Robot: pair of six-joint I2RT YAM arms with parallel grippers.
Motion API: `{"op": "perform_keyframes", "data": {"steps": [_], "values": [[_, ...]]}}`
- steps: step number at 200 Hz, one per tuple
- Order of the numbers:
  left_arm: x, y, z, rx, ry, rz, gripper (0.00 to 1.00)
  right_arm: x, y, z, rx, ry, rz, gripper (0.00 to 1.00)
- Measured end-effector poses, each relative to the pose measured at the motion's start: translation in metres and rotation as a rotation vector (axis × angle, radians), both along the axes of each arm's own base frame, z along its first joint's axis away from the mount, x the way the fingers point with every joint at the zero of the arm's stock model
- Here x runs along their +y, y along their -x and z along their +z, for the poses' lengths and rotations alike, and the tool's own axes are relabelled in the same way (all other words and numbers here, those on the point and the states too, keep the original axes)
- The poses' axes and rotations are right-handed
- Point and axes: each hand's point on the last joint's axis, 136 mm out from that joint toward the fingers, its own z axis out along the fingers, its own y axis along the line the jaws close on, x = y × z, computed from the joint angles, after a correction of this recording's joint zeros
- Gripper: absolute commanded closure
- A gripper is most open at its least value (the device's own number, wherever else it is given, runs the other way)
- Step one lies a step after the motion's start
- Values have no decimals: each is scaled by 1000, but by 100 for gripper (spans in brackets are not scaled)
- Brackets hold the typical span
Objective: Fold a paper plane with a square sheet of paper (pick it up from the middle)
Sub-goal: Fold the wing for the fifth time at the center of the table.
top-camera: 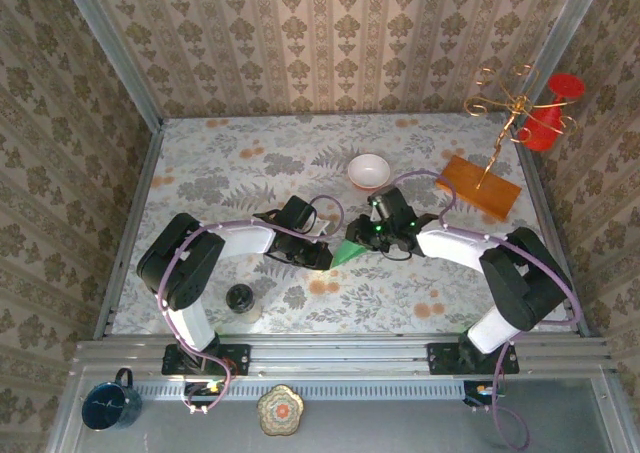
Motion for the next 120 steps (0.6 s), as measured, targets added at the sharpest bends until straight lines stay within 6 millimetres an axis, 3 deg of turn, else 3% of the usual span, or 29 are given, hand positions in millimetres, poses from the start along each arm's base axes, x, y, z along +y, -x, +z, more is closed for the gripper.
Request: {"op": "perform_keyframes", "data": {"steps": [34, 120], "values": [[0, 0, -1, 2, -2, 0, 88, 3, 11, -9, 32, 40, -6, 76], [1, 2, -3, 3, -2, -2, 89, -21, 10, -28, 73, 163, -109, 76]]}}
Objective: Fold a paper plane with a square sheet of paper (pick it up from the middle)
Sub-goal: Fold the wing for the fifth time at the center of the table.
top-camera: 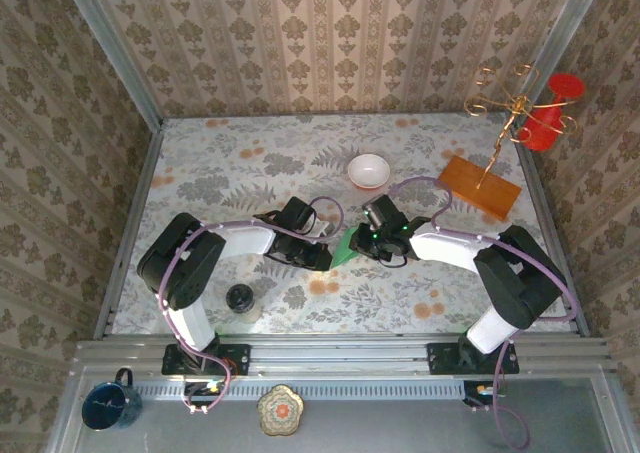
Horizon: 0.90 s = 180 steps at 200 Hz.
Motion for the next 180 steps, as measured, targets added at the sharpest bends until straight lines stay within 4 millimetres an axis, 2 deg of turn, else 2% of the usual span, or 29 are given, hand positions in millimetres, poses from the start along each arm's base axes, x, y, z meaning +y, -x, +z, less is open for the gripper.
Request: {"op": "perform_keyframes", "data": {"steps": [43, 97, 116, 152, 180], "values": [[0, 0, 0, 0, 0, 0, 89, 2, -5, 5, -18, -24, -6, 75], [-1, 1, 0, -1, 1, -5, 89, 8, -14, 46, -128, -103, -7, 75], [-1, 1, 0, 0, 0, -5, 89, 9, -14, 44, -127, -103, -6, 75], [-2, 1, 0, 0, 0, -6, 89, 12, -18, 28, -84, -73, -3, 76], [-2, 1, 0, 1, 0, -6, 89, 14, -27, 27, -82, -50, -11, 76]]}}
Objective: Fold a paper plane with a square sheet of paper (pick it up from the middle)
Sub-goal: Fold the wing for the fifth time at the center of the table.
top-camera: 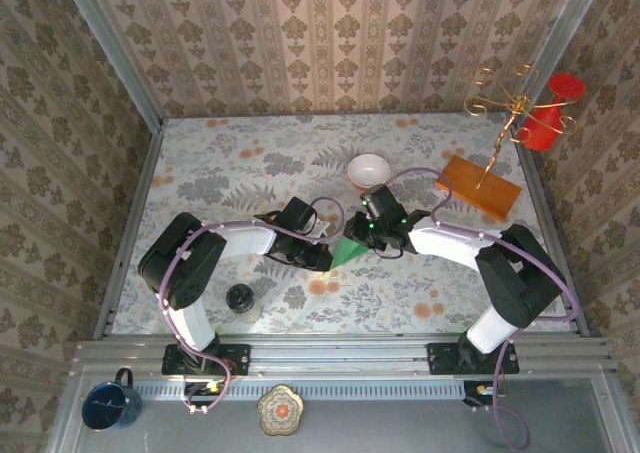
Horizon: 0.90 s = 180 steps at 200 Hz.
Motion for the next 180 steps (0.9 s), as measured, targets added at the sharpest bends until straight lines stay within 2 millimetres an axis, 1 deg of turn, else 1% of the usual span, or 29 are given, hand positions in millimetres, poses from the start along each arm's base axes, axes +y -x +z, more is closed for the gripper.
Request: {"op": "perform_keyframes", "data": {"steps": [26, 68, 108, 132, 142, 162, 180], "values": [[0, 0, 0, 0, 0, 0, 89, -5, -3, -1, 8, 39, -22, 77], [0, 0, 0, 0, 0, 0, 89, -21, 4, -12, 44, 118, -54, 77], [0, 0, 0, 1, 0, 0, 88, -29, 5, -16, 63, 136, -86, 77], [0, 0, 0, 1, 0, 0, 88, -34, 4, -21, 75, 142, -99, 75], [0, 0, 0, 1, 0, 0, 88, -35, 4, -21, 77, 144, -101, 72], [0, 0, 0, 1, 0, 0, 88, -37, 5, -22, 79, 153, -98, 58], [0, 0, 0, 1, 0, 0, 88, -39, 7, -24, 86, 165, -96, 51]]}}
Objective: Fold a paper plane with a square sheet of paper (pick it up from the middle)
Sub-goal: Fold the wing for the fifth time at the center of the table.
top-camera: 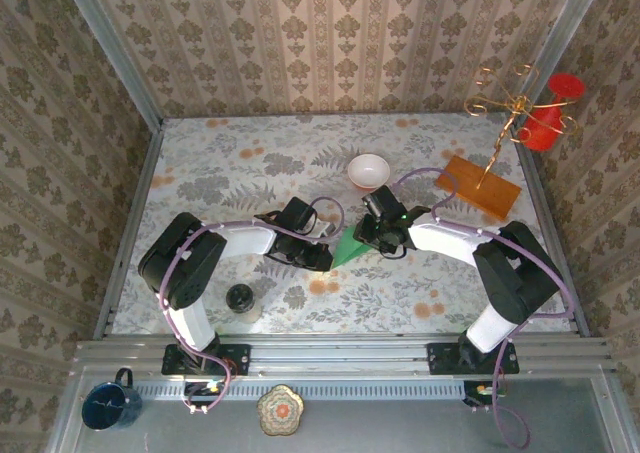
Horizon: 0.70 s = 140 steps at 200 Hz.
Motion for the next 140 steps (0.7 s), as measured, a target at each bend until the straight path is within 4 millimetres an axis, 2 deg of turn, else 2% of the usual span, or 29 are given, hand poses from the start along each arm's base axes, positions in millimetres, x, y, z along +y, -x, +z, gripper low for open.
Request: {"op": "perform_keyframes", "data": {"steps": [20, 38, 88, 140], "values": [[0, 0, 0, 0, 0, 0, 88, -4, 2, -2, 8, 22, 5, 41], [0, 0, 0, 0, 0, 0, 88, -6, 4, -3, 13, 35, 3, 38], [0, 0, 0, 0, 0, 0, 88, -13, 9, -13, 42, 91, 15, 39], [0, 0, 0, 2, 2, -1, 88, -17, 12, -23, 68, 123, 28, 50]]}}
